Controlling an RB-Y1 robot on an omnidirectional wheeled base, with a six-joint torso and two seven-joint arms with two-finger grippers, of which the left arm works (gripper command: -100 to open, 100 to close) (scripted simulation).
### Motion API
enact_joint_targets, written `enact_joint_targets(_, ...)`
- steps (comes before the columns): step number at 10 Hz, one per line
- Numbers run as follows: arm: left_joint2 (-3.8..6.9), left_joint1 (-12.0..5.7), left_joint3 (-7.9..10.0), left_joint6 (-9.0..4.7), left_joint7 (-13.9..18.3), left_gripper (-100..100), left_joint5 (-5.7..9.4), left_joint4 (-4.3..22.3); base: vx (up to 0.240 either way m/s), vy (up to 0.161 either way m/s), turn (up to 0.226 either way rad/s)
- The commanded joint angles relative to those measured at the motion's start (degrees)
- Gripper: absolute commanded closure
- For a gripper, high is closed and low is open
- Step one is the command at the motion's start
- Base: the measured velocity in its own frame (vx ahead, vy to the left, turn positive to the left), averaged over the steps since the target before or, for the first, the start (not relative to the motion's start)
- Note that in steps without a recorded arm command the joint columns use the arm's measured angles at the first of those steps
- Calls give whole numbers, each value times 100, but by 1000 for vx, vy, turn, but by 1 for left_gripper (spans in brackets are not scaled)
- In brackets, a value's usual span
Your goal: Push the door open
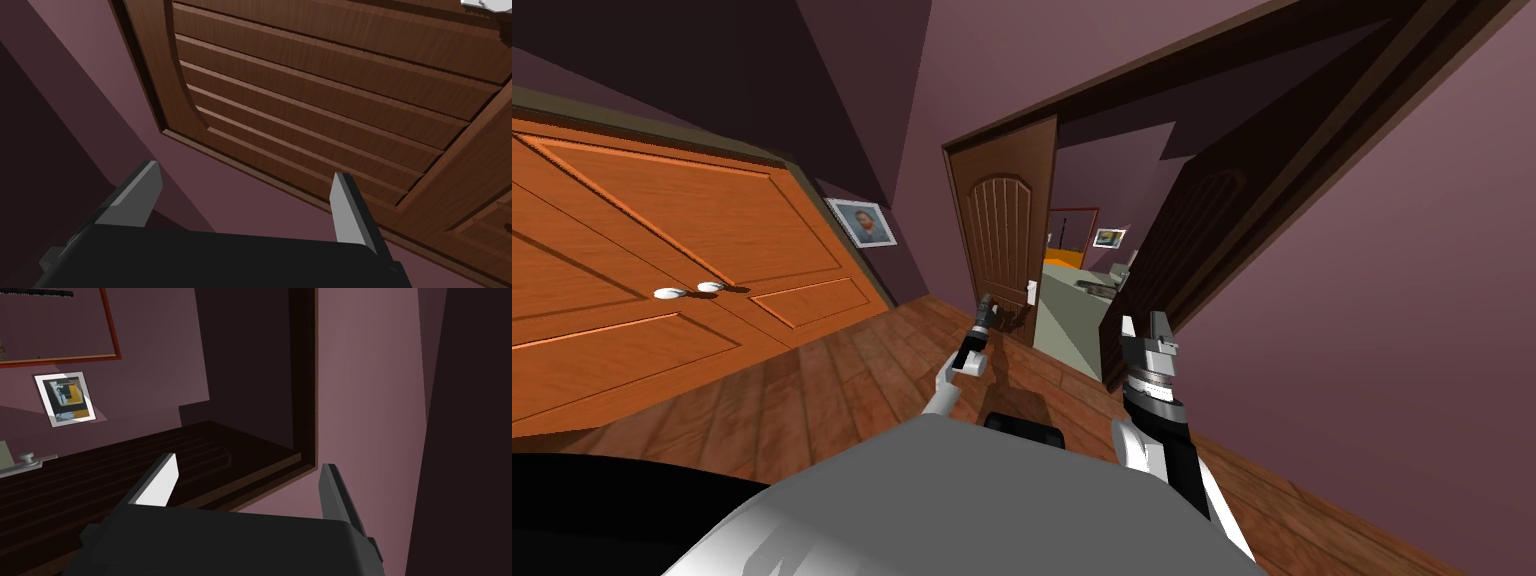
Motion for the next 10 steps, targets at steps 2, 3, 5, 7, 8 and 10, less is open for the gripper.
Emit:
enact_joint_targets(2,-3,-85,-16,-30,-16,-100,-6,248,38,16,-8)
enact_joint_targets(3,6,-220,-35,-35,-33,-100,-9,484,41,16,-52)
enact_joint_targets(5,16,-490,-74,-47,-68,-100,-14,849,83,30,-63)
enact_joint_targets(7,20,-625,-93,-52,-85,-100,-17,1141,54,32,-33)
enact_joint_targets(8,20,-625,-93,-52,-85,-100,-17,1192,46,20,-22)
enact_joint_targets(10,22,-757,-112,-58,-102,-100,-20,1423,55,18,-32)
